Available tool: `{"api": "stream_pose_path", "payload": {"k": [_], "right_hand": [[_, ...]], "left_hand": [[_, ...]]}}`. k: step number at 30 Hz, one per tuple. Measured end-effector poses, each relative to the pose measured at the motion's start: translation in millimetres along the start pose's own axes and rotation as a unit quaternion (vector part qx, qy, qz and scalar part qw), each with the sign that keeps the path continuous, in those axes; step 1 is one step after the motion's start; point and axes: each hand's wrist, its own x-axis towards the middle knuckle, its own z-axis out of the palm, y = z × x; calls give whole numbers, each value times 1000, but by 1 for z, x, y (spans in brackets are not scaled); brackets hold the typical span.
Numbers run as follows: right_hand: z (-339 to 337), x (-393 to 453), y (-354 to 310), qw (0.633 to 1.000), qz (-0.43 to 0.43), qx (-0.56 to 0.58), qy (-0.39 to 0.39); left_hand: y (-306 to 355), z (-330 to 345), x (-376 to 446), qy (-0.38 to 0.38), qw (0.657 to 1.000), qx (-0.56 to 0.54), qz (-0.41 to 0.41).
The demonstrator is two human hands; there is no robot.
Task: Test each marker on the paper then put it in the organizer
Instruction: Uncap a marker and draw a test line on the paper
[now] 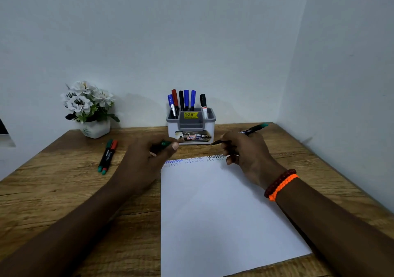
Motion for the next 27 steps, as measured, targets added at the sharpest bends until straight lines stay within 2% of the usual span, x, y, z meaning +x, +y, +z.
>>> {"api": "stream_pose_path", "payload": {"k": [5, 8, 18, 27], "right_hand": [[7, -11, -9, 993, 38, 72, -87], [11, -20, -11, 988, 33, 79, -130], [12, -23, -11, 989, 2, 64, -133], [16, -25, -4, 982, 3, 14, -190]], "left_hand": [[2, 7, -4, -32, 995, -94, -28], [6, 9, -4, -37, 990, -133, -34], [9, 7, -5, -37, 988, -146, -30], [14, 7, -6, -43, 990, -134, -25]]}}
